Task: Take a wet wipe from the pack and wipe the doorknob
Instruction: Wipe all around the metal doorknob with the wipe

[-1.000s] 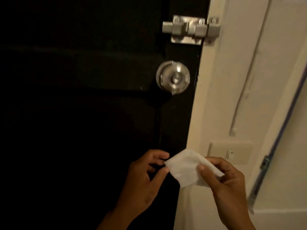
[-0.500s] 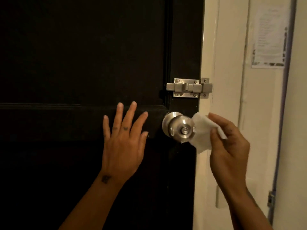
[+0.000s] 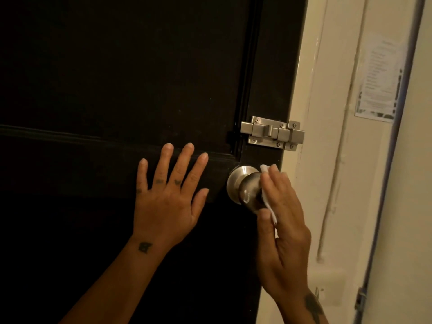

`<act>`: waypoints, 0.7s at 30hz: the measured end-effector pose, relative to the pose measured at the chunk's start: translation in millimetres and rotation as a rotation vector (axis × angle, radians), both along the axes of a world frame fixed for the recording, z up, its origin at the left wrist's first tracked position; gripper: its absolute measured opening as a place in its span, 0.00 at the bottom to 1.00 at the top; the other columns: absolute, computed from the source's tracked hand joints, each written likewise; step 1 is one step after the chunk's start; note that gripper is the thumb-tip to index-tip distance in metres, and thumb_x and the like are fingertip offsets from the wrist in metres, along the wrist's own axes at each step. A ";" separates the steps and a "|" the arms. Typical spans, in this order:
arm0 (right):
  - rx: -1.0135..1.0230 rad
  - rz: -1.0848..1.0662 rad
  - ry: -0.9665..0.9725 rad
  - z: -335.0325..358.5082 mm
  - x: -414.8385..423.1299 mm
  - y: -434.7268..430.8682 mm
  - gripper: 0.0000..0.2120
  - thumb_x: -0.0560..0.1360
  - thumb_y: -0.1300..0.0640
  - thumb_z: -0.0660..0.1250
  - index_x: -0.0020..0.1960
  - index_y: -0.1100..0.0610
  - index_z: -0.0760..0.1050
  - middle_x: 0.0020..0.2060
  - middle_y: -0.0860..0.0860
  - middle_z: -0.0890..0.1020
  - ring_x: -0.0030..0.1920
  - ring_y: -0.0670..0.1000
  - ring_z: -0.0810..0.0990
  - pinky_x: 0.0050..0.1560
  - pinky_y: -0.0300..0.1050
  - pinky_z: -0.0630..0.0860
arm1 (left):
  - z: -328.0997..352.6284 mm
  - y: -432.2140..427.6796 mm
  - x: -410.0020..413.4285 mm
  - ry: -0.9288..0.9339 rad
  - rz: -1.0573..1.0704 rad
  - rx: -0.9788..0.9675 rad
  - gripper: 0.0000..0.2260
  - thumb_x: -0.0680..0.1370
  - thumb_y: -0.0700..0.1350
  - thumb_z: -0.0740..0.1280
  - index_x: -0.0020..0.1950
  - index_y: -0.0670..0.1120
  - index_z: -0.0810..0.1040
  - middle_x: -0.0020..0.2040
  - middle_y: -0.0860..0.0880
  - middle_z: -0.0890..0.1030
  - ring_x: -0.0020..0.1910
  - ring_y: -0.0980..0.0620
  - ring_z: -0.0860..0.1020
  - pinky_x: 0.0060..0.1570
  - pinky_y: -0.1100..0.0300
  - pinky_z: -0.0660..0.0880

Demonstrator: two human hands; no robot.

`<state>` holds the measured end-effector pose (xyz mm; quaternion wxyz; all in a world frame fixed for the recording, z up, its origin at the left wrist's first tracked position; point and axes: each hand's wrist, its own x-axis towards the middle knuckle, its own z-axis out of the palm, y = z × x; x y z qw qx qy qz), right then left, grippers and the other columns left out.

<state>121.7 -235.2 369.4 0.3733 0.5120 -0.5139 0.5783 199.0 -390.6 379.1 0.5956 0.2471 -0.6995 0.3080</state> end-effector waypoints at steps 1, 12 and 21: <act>0.011 0.022 -0.010 -0.2 -1.5 1.2 0.21 0.76 0.55 0.52 0.68 0.59 0.64 0.69 0.52 0.67 0.71 0.49 0.61 0.70 0.48 0.59 | 0.1 -0.1 0.0 0.007 0.000 -0.005 0.25 0.77 0.55 0.52 0.73 0.51 0.58 0.73 0.46 0.64 0.71 0.42 0.58 0.67 0.41 0.52; 0.085 -0.025 0.120 8.5 -12.8 9.4 0.23 0.80 0.47 0.47 0.69 0.59 0.62 0.68 0.52 0.68 0.70 0.48 0.64 0.69 0.41 0.61 | -2.3 -3.5 -5.9 0.089 -0.008 -0.074 0.24 0.78 0.55 0.53 0.73 0.52 0.58 0.73 0.48 0.62 0.70 0.44 0.59 0.66 0.43 0.54; 0.128 -0.130 0.190 12.0 -16.5 13.3 0.22 0.80 0.47 0.46 0.68 0.58 0.63 0.67 0.53 0.68 0.69 0.49 0.63 0.69 0.37 0.58 | -1.7 -2.1 -5.1 0.099 -0.013 -0.070 0.24 0.77 0.55 0.54 0.72 0.52 0.58 0.71 0.48 0.62 0.70 0.45 0.60 0.66 0.44 0.54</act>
